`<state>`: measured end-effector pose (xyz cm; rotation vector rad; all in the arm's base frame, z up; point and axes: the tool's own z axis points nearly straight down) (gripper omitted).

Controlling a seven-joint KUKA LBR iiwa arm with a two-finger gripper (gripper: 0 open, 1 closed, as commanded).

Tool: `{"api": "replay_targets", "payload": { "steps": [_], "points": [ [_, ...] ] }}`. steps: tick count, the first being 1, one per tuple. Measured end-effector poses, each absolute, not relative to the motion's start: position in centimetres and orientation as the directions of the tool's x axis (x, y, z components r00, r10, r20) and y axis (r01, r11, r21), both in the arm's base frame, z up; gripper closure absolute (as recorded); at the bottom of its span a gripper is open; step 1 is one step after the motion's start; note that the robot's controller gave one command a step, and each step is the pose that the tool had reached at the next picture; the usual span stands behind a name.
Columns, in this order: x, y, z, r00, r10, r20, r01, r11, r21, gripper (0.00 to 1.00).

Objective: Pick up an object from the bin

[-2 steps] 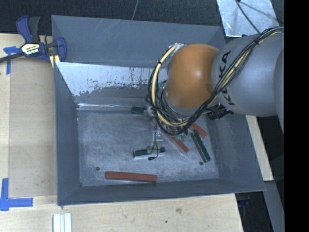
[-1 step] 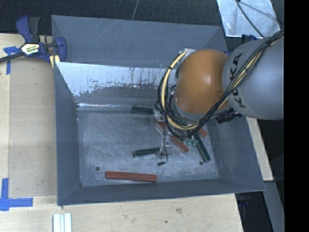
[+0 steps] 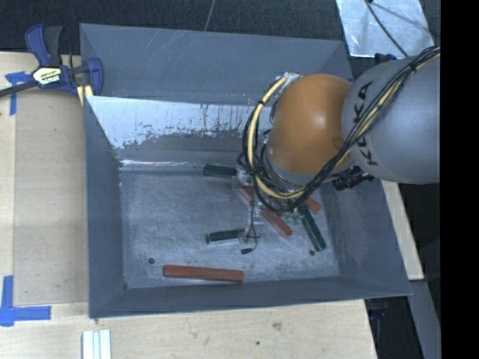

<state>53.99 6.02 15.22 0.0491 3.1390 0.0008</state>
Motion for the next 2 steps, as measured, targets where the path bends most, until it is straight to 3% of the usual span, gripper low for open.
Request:
{"api": "replay_targets", "payload": {
  "steps": [1, 2],
  "points": [
    [54.3, 6.0, 8.1, -0.999, 0.035, -0.007, 0.035, 0.999, 0.001, 0.0],
    [54.8, 5.9, 6.0, -0.998, 0.045, -0.041, 0.045, 0.999, 0.008, 1.0]
  ]
}}
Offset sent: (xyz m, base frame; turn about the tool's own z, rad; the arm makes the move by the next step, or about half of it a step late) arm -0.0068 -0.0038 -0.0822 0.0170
